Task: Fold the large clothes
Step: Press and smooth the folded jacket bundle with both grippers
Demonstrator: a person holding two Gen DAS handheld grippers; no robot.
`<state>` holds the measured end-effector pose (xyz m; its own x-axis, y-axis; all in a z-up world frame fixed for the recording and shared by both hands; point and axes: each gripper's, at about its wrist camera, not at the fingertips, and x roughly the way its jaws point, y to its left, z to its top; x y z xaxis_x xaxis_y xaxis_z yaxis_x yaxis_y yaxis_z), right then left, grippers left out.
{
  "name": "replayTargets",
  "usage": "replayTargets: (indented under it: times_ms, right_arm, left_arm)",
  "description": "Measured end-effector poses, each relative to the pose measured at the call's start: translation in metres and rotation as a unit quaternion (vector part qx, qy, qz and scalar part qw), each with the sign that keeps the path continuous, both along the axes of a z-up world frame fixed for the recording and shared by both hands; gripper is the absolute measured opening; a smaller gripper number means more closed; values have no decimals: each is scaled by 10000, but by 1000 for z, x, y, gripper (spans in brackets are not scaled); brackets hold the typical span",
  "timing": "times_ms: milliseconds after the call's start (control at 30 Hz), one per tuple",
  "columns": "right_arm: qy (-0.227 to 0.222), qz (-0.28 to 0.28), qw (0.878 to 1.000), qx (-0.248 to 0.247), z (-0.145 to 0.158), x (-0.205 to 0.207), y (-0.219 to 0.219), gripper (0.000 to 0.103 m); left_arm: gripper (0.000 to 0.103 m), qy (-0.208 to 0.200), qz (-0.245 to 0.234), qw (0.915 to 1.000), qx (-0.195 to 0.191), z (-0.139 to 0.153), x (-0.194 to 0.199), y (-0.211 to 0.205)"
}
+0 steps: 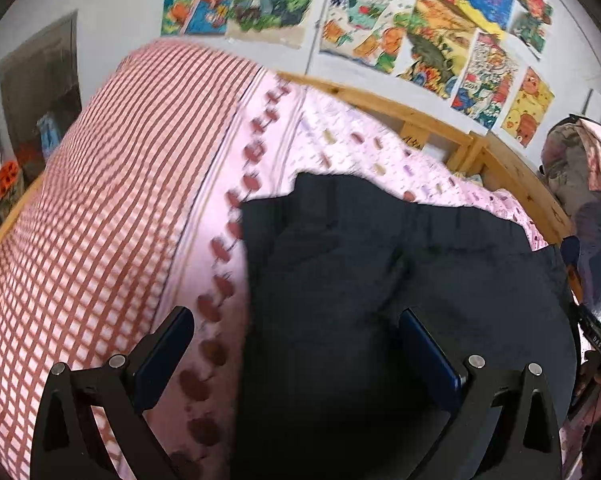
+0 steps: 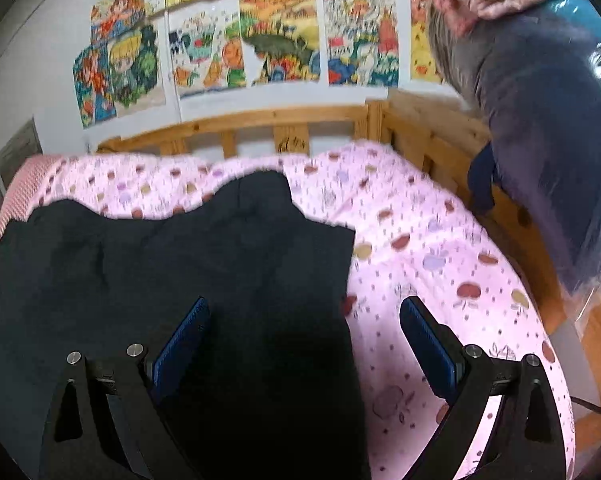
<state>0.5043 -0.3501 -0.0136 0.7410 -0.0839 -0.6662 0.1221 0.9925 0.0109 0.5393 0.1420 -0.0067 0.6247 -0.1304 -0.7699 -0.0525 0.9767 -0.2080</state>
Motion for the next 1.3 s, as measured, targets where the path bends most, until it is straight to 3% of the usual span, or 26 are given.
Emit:
replayTargets:
  times_ms: [167, 233, 333, 533, 600, 667, 700, 767, 1300]
  right_arm:
    - [635, 453, 9967, 215, -26, 8, 4, 94]
    - [802, 472, 9945, 474, -37, 10, -1, 101]
    - [864, 332, 9892, 1133, -49, 9, -17, 101]
    - [853, 383, 9839, 1521, -58, 4, -21, 101]
    - [966, 513, 9752, 1922, -63, 4, -21, 102]
    - [1035, 747, 9578, 2576, -72, 4, -20, 102]
    - [1087, 865, 9496, 2811, -76, 3, -18, 102]
    - [1080, 876, 9538, 2664, -80, 3, -11, 102]
    - [1097, 695, 9617, 2412, -77, 4, -4, 102]
  left_arm:
    - [103, 524, -207, 9957, -732, -26, 2, 21]
    - [103, 647, -249, 9914, -1110, -37, 4, 26]
    - [103, 748, -413, 9846, -1525, -51, 5, 29]
    - [103, 773, -846, 9767, -1814, -57, 5, 21]
    - [103, 809, -1229, 9698, -1944, -58, 3, 12]
    - [103, 897, -1698, 9573, -2159, -60, 1, -1]
    - [103, 911, -1790, 9567, -2107, -60, 0, -6]
    - [103, 949, -1852, 9581, -1968, -60, 0, -12]
    - [103, 1051, -1655, 9620, -1899, -65, 1, -17]
